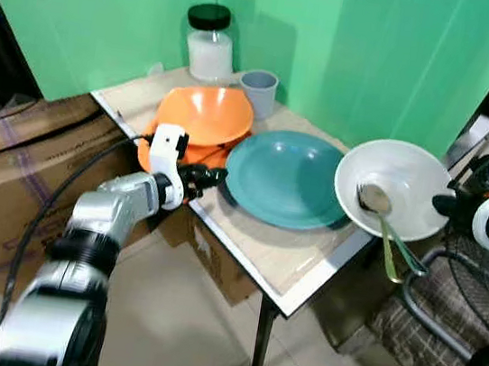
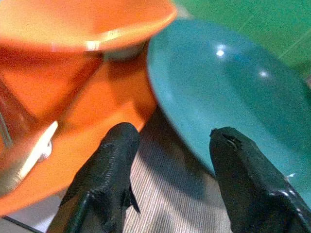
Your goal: Setting the table
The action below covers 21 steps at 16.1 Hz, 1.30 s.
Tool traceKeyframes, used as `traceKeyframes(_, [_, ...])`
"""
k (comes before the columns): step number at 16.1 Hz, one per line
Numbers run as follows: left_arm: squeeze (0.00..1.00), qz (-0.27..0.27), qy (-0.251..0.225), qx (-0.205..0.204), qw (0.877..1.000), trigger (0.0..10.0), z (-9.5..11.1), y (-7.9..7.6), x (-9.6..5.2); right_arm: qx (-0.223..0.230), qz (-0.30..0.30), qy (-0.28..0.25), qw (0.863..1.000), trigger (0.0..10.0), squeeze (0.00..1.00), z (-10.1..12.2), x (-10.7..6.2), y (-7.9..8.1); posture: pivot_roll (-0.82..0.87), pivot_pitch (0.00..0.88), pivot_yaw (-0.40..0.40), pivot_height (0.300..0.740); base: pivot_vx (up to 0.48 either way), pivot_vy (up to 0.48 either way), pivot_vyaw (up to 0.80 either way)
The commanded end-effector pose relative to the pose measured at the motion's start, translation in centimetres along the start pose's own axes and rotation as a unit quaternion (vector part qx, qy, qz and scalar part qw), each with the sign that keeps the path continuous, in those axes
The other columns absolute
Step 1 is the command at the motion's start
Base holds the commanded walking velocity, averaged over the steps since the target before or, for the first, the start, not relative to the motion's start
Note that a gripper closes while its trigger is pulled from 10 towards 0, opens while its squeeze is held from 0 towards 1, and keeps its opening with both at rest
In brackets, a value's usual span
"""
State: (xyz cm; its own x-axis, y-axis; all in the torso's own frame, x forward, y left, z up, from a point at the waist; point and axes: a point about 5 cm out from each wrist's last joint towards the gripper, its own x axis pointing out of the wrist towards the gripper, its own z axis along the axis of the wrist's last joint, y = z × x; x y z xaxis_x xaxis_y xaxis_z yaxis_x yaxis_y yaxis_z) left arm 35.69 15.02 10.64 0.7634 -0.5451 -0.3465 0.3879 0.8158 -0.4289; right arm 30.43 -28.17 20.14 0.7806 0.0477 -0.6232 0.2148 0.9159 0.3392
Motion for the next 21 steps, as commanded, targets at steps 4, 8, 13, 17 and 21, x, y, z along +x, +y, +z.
traceKeyframes(4, [0.00, -0.022, 0.037, -0.054, 0.998, 10.0, -1.0, -0.5, 1.3, -0.012, 0.017, -0.024, 0.999, 0.0, 0.00, 1.0, -1.1, 0.7, -0.10, 0.000, 0.074, 0.740, 0.000, 0.000, 0.00])
traceKeyframes(8, [0.00, -0.057, 0.052, -0.058, 0.995, 10.0, -0.9, -1.7, 2.3, -0.013, 0.017, -0.023, 1.000, 0.0, 0.00, 0.8, -1.6, 0.6, -0.12, 0.000, 0.085, 0.740, 0.000, 0.000, 0.00])
traceKeyframes(13, [0.00, -0.043, 0.032, -0.095, 0.994, 9.3, -0.6, -1.9, 2.7, -0.012, 0.017, -0.020, 1.000, 0.0, 0.00, 0.5, -1.9, 0.6, -0.14, 0.000, 0.103, 0.740, 0.000, 0.000, 0.00])
traceKeyframes(17, [0.00, -0.009, 0.010, -0.126, 0.992, 0.0, -0.6, -1.0, 2.5, -0.013, 0.019, -0.018, 1.000, 0.0, 0.00, 0.4, -2.2, 0.6, -0.15, 0.000, 0.108, 0.740, 0.000, 0.000, 0.00])
traceKeyframes(21, [0.00, -0.016, 0.008, -0.135, 0.991, 0.0, -0.8, -1.2, 2.6, -0.019, 0.026, -0.013, 0.999, 0.0, 0.00, 0.3, -2.5, 0.9, -0.17, 0.000, 0.109, 0.740, 0.000, 0.000, 0.00])
